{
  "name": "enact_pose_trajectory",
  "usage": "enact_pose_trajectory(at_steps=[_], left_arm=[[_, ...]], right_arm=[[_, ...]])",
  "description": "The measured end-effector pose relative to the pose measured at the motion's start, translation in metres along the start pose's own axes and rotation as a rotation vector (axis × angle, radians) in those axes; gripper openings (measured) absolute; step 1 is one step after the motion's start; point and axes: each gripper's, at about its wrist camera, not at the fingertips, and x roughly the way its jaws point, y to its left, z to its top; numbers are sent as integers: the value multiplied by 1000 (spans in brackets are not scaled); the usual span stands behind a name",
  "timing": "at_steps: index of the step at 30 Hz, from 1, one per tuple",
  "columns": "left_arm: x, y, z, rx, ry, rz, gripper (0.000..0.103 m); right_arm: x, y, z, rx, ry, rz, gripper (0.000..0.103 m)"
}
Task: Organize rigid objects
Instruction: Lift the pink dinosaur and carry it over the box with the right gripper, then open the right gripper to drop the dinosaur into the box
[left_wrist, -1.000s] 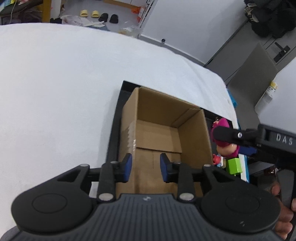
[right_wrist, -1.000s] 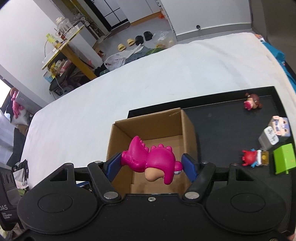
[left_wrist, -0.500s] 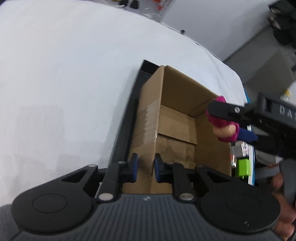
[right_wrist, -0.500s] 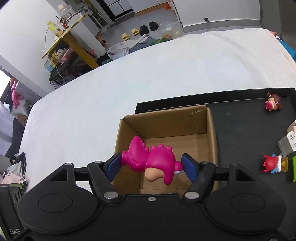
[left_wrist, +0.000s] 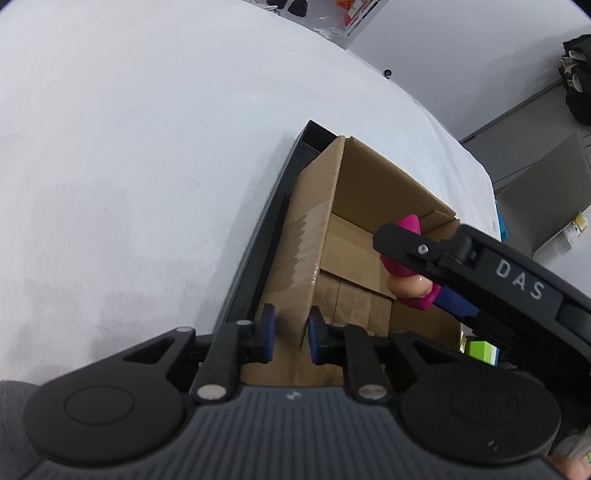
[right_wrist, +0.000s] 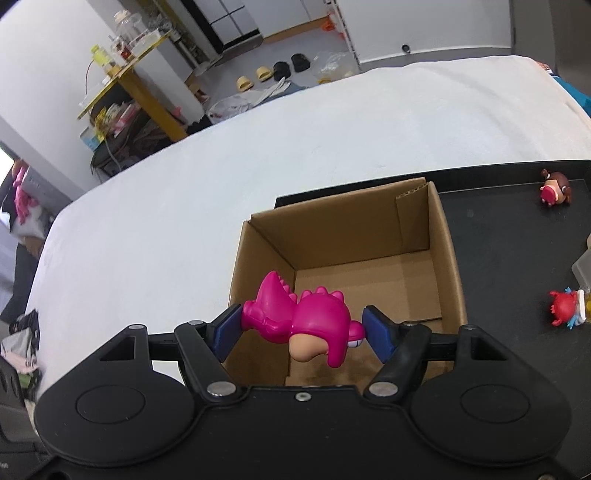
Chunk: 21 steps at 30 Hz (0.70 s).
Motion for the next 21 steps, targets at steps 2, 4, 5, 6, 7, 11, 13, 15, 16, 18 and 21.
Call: enact_pose_trajectory(at_steps=[2, 4, 5, 6, 7, 11, 13, 15, 16, 18, 21], left_arm=[[0, 1, 0, -6, 0, -2, 17], [0, 2, 0, -16, -1, -3, 17], [0, 3, 1, -21, -2, -4, 17], [0, 4, 1, -28, -1, -5, 17], [0, 4, 1, -30, -1, -6, 17], [-1, 4, 2, -26, 1, -3, 17], [-1, 3, 2, -22, 0, 2, 17], [0, 2, 2, -19, 3, 3, 17], [0, 1, 2, -12, 3, 5, 17], [0, -1, 2, 0, 3, 12, 17], [0, -3, 2, 10, 8, 19, 18]], right_arm=[[2, -1, 1, 3, -8, -2, 69], [4, -4, 3, 15, -13, -1, 70], [3, -6, 4, 26, -20, 6, 71], [4, -4, 5, 32, -22, 16, 78], [3, -5, 5, 37, -26, 27, 83], [-5, -11, 5, 59, -32, 55, 85], [-10, -15, 4, 70, -34, 50, 85], [-18, -21, 2, 83, -39, 52, 86], [-24, -26, 1, 97, -41, 56, 87], [-32, -32, -2, 112, -45, 69, 88], [-46, -40, -5, 128, -54, 75, 88]])
